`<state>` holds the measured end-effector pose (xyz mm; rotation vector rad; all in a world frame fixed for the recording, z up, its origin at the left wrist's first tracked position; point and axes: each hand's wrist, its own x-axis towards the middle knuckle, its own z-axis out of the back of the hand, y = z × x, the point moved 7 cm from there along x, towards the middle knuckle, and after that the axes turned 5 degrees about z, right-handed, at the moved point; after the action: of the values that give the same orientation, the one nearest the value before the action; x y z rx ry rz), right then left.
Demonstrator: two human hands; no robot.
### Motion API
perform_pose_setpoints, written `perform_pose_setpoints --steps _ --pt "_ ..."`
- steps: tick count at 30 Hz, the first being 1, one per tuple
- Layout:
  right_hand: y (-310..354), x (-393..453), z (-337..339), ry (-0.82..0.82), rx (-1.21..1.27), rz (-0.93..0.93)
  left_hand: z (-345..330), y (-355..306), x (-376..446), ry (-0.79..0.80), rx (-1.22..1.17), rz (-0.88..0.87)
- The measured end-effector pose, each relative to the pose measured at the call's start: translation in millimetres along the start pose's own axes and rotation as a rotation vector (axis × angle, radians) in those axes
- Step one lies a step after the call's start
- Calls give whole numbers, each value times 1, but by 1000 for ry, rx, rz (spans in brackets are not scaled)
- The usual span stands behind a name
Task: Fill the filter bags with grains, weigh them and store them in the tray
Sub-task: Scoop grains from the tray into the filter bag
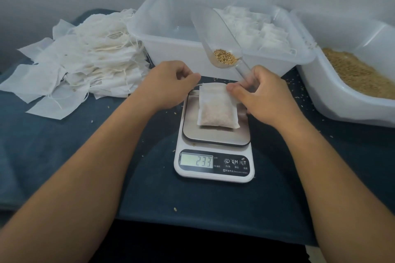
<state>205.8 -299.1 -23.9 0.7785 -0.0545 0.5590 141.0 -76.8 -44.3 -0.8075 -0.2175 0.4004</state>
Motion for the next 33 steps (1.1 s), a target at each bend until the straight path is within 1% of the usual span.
perform_pose_setpoints --steps 4,7,8,10,12,13,14,17,18,20,22,24,27,29,33 --pt "12 -2 4 -20 45 70 1 -5 -2 4 -19 -19" --pt "19 -5 11 -56 161 112 1 -15 -7 48 -180 -42" --pt "23 -6 13 -66 208 129 1 -19 -10 91 -249 -46" --pt "29 -8 20 -92 323 168 -4 -30 -19 233 -432 -76" --pt "37 -9 29 -128 383 205 -9 -39 -26 373 -651 -143" --pt "40 -10 33 -144 403 217 -10 -43 -30 421 -715 -186" --pt "44 -10 37 -155 426 231 -11 -48 -34 446 -726 -226" --pt "55 -10 44 -165 492 286 -19 -61 -41 508 -623 -338" --pt "57 -10 46 -171 497 294 -22 -62 -42 506 -568 -358" --pt "60 -10 48 -180 490 291 -22 -60 -40 425 -466 -329" --pt "62 -9 49 -173 511 279 -21 -59 -41 367 -420 -327" --pt "65 -8 50 -183 527 284 -22 -61 -44 346 -411 -344" --pt "71 -7 51 -169 518 272 -19 -64 -45 304 -487 -346" --pt "72 -7 53 -140 435 214 -15 -58 -40 236 -489 -298" --pt "73 -8 78 -104 176 139 -1 -40 -30 5 -305 -237"
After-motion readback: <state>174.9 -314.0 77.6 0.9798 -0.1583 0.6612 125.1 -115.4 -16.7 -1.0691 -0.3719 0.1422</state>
